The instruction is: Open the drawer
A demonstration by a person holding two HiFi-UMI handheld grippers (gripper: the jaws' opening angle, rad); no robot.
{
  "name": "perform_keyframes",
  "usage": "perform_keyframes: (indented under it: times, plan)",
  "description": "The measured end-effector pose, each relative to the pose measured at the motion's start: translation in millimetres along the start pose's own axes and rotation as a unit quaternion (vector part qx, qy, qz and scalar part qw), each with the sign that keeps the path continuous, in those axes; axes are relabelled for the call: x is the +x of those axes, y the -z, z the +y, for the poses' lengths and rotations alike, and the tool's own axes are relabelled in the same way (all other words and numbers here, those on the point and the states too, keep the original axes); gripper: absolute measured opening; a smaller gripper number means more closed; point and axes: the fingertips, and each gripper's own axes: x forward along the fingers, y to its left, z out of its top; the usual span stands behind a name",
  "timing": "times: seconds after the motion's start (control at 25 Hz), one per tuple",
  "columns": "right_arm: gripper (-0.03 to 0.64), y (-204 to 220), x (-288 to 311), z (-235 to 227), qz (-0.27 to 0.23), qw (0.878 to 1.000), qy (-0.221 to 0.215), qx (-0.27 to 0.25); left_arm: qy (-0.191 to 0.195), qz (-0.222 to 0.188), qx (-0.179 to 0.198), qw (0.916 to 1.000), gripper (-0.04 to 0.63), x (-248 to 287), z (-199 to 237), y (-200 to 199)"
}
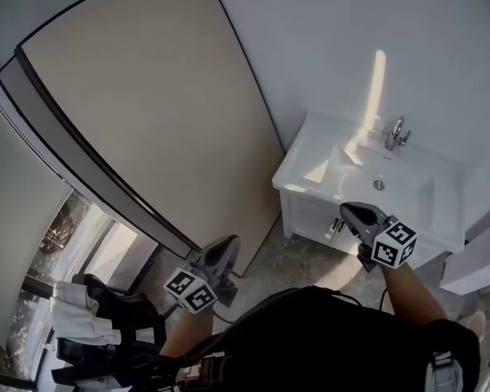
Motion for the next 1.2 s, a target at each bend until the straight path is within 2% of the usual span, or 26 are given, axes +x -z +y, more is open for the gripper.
perform_keyframes:
  times: [0.16,0.4,0.64,0.88,1.2]
  plan:
    - [0.002,4.9,-3.0,-41.2,0.001,1.0,0.002,0.003,0.008,0.012,0.004,0.9999,-0.009,44.4,-1.2,12.9]
    - [0.002,1.0,-7.9,-90.4,-0.003,0.999,0.03,0.012,0.027,0.025,0.0,0.9993,-0.009,99.3,11.9,13.0]
    - [0.002,-3.7,8.6,-123.9,-0.003,0.997,0.077,0.01,0.081,0.032,-0.013,0.9961,-0.009,151.9,47.5,10.8]
    - [0.002,-21.3,35.4,-158.4,-0.016,0.989,0.149,0.005,0.149,0.042,-0.024,0.9877,-0.009,209.3,98.8,-6.9]
    - [0.002,-45.5,85.2,-180.5,-0.042,0.971,0.236,0.007,0.229,0.069,-0.017,0.9708,-0.009,262.6,167.6,-43.3]
